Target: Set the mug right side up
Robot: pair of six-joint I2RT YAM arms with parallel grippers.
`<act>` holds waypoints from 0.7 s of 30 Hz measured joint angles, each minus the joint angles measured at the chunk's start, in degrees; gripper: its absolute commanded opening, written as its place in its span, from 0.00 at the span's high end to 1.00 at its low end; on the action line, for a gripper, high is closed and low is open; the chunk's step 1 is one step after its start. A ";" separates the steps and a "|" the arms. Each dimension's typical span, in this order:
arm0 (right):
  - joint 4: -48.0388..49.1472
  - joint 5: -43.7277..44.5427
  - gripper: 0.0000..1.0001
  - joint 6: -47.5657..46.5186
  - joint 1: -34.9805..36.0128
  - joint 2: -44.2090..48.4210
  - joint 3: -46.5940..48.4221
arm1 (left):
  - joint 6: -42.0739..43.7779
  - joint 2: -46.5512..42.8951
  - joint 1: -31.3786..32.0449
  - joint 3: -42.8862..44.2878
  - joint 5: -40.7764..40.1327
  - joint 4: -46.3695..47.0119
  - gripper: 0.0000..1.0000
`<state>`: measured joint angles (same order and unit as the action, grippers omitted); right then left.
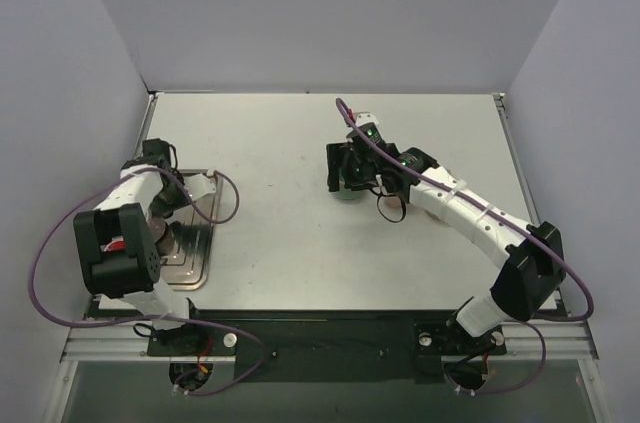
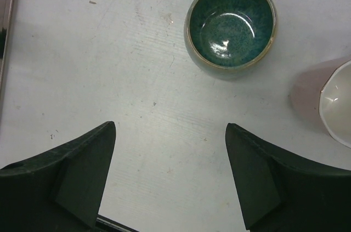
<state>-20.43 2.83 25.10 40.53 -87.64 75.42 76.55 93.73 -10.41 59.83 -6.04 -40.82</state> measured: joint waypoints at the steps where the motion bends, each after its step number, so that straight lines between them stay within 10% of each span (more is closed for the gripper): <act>1: -0.26 0.13 0.24 -0.13 0.26 0.31 0.00 | -0.87 -0.35 0.09 0.94 0.94 -1.55 1.00; 12: -1.18 2.60 0.23 -2.45 7.21 11.04 -0.04 | -22.77 -7.28 5.14 30.29 27.36 -23.21 1.00; 21: 14.84 -4.63 0.21 -3.52 16.55 19.47 -6.21 | -51.19 -14.56 18.47 38.86 50.31 -23.96 1.00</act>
<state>-5.58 -1.80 21.58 57.08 -68.16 69.21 25.36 79.18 8.05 98.70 44.27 -64.77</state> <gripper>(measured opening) 0.793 0.245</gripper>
